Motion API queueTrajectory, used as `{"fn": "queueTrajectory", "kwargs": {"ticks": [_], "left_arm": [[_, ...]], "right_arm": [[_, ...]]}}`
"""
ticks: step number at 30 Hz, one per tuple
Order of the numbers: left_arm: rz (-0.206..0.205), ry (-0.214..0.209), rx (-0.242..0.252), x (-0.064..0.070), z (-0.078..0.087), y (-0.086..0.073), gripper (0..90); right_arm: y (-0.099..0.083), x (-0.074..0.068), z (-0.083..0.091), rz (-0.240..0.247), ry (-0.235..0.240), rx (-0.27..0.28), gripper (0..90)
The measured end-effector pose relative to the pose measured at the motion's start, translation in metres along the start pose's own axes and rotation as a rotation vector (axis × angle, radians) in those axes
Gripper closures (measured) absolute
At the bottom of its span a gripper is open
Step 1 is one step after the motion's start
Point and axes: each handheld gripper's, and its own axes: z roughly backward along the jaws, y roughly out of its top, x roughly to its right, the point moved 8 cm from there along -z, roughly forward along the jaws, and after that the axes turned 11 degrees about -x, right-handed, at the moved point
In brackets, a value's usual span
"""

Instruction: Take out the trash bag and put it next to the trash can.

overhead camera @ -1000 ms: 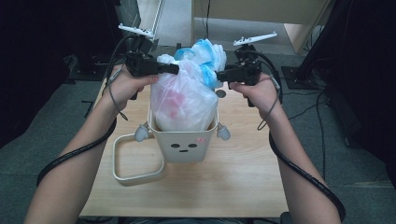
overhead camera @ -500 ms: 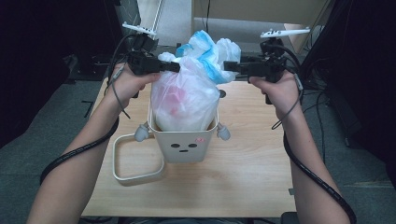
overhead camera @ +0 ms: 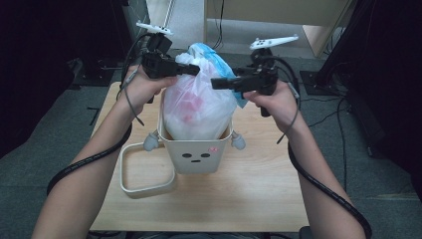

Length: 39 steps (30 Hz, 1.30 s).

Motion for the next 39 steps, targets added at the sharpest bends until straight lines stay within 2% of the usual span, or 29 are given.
{"fn": "queueTrajectory", "kwargs": {"ticks": [2,6,8,10,12,15,17,19,21,23,26,28,31,35,36,37,39], "left_arm": [[-0.025,-0.003,0.001,0.005,0.002,0.002,87.5],[-0.063,-0.012,-0.012,0.013,0.001,0.002,87.4],[-0.07,-0.017,-0.022,0.015,0.0,0.0,87.3],[-0.076,-0.011,-0.025,0.015,0.0,-0.002,87.2],[-0.076,-0.007,-0.022,0.015,0.002,-0.003,86.8],[-0.076,-0.011,-0.01,0.012,0.006,-0.006,83.6],[-0.071,-0.008,-0.002,0.01,0.009,-0.008,76.3],[-0.068,0.002,0.016,0.007,0.012,-0.011,66.6],[-0.066,0.011,0.035,0.006,0.016,-0.013,56.1],[-0.078,0.028,0.047,0.005,0.019,-0.015,49.8],[-0.081,0.042,0.053,0.004,0.021,-0.018,42.6],[-0.077,0.03,0.044,0.004,0.019,-0.021,39.1],[-0.11,0.009,0.003,0.009,0.008,-0.026,36.7],[-0.145,-0.012,-0.075,0.016,-0.008,-0.034,38.3],[-0.148,-0.017,-0.098,0.018,-0.01,-0.036,45.4],[-0.169,-0.011,-0.121,0.018,-0.011,-0.038,55.1],[-0.192,-0.017,-0.167,0.02,-0.013,-0.043,72.3]], "right_arm": [[0.0,-0.002,-0.013,0.027,-0.013,-0.014,29.1],[0.003,-0.009,-0.031,0.024,0.041,-0.025,27.8],[0.005,-0.011,-0.039,0.042,0.05,-0.032,27.5],[0.005,-0.011,-0.045,0.063,0.04,-0.047,33.8],[0.003,-0.009,-0.048,0.081,0.03,-0.063,46.6],[0.0,-0.009,-0.049,0.103,0.014,-0.094,65.7],[-0.003,-0.008,-0.048,0.106,-0.011,-0.116,76.1],[-0.005,-0.006,-0.047,0.106,-0.021,-0.128,82.1],[-0.006,-0.005,-0.045,0.105,-0.044,-0.139,84.9],[-0.005,-0.005,-0.041,0.109,-0.056,-0.134,85.6],[0.003,-0.005,-0.03,0.132,-0.098,-0.09,86.5],[0.009,-0.006,-0.023,0.134,-0.122,-0.057,86.6],[0.017,-0.01,-0.019,0.14,-0.123,-0.021,86.5],[0.021,-0.013,-0.024,0.142,-0.135,-0.033,85.1],[0.021,-0.013,-0.025,0.137,-0.135,-0.037,83.9],[0.02,-0.013,-0.026,0.132,-0.127,-0.04,82.2],[0.018,-0.012,-0.028,0.124,-0.119,-0.054,75.0]]}}
